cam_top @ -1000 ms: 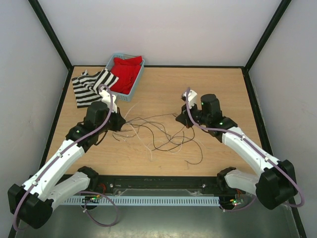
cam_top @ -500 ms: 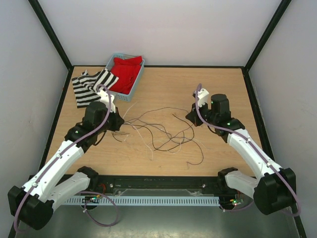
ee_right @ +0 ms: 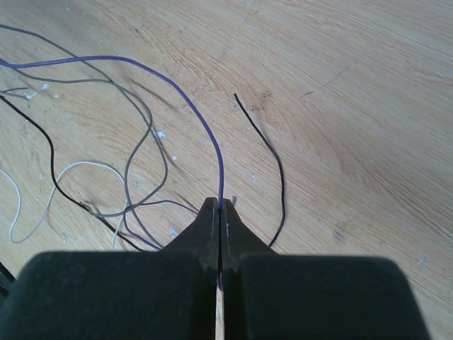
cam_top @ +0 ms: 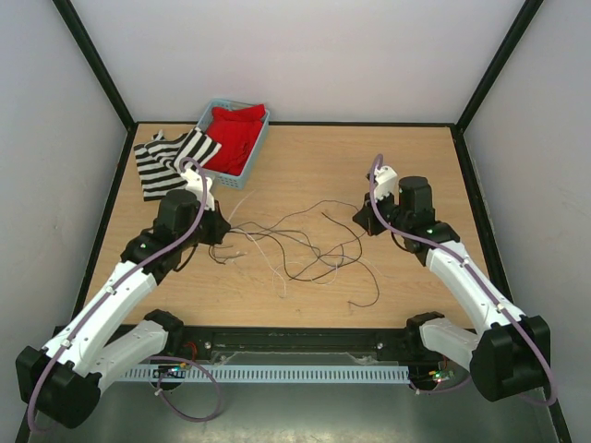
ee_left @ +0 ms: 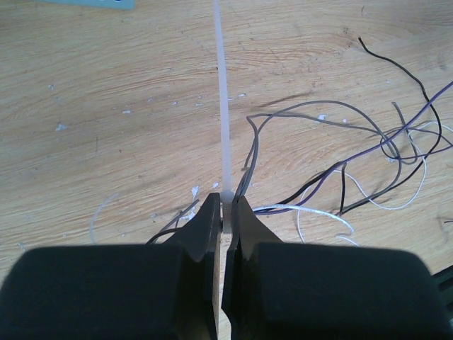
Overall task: Zip-tie the wires
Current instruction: Adjust the cable at the center of the board.
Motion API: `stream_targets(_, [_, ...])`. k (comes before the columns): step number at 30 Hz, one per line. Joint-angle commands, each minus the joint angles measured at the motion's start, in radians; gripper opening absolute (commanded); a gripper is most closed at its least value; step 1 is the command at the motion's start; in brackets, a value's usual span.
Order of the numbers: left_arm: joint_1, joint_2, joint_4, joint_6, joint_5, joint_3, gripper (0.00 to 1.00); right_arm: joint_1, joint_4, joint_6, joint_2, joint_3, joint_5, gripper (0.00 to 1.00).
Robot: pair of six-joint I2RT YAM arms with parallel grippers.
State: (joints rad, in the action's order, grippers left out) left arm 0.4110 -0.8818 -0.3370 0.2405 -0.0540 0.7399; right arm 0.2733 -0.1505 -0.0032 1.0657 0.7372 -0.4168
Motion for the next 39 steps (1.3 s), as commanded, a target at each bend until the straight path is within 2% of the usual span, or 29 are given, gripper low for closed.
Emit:
stream_targets(1, [-0.011,0.020,-0.002,0.008,-0.013,-0.008,0.00,-0.041,-0.025,0.025,-0.008,-0.008,0.020,0.00])
stream_targets(11, [-0.021,0.011,0.002,0.003,-0.026,-0.004,0.00,-0.059,-0.026,0.044,0.029,-0.018,-0.018,0.00])
stream_targets(19, [-0.029,0.011,0.002,-0.002,-0.030,-0.004,0.00,-0.065,-0.029,0.049,0.039,-0.026,0.062,0.00])
stream_targets(24, [-0.032,0.006,0.005,-0.002,-0.039,0.000,0.00,-0.065,-0.026,0.033,0.045,-0.020,-0.008,0.00])
stream_targets(26, [-0.032,0.002,0.011,-0.002,-0.046,0.000,0.00,-0.065,-0.023,0.018,0.044,-0.014,-0.058,0.09])
stream_targets(29, [-0.032,-0.005,0.023,0.003,-0.059,-0.003,0.00,-0.065,-0.015,0.021,0.033,-0.009,-0.133,0.35])
stream_targets(31, [-0.032,-0.006,0.025,0.003,-0.062,-0.005,0.00,-0.065,0.006,0.052,0.021,-0.012,-0.179,0.48])
stream_targets(33, [-0.032,-0.007,0.028,0.001,-0.063,-0.007,0.00,-0.065,0.049,0.106,0.007,-0.013,-0.224,0.55])
stream_targets(35, [-0.031,-0.005,0.030,-0.005,-0.069,-0.007,0.00,-0.064,0.122,0.194,-0.005,-0.014,-0.287,0.59])
stream_targets(39, [-0.032,0.004,0.053,-0.027,-0.123,-0.008,0.00,-0.005,0.361,0.404,-0.014,-0.024,-0.379,0.68])
